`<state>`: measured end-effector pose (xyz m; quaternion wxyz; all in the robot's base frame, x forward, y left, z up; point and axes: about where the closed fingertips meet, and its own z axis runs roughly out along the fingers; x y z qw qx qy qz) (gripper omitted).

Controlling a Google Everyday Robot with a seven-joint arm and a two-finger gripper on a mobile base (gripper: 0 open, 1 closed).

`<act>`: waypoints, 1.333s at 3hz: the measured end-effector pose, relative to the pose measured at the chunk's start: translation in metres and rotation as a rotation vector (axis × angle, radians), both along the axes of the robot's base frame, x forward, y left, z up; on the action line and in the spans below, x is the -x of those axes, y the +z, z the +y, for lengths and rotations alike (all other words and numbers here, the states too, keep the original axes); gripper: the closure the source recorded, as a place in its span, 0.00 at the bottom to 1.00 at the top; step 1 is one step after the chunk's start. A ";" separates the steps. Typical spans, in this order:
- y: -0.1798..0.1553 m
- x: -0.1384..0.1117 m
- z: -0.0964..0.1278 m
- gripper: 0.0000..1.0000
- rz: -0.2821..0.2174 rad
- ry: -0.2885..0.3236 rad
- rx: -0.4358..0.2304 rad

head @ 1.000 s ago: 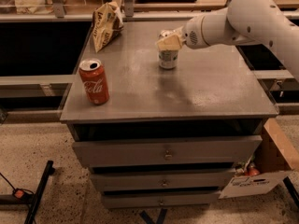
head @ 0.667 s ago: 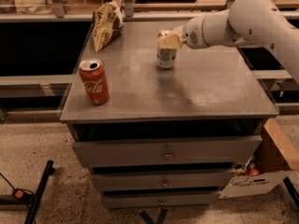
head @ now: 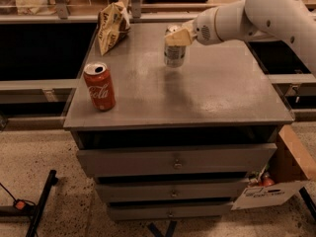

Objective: Move 7up can near coke can

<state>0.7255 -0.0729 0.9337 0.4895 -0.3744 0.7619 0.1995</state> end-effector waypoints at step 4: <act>0.030 0.075 0.111 0.73 -0.016 0.632 0.178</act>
Offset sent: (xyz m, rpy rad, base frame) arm -0.0794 0.0972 0.0457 -0.2908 -0.0348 0.5315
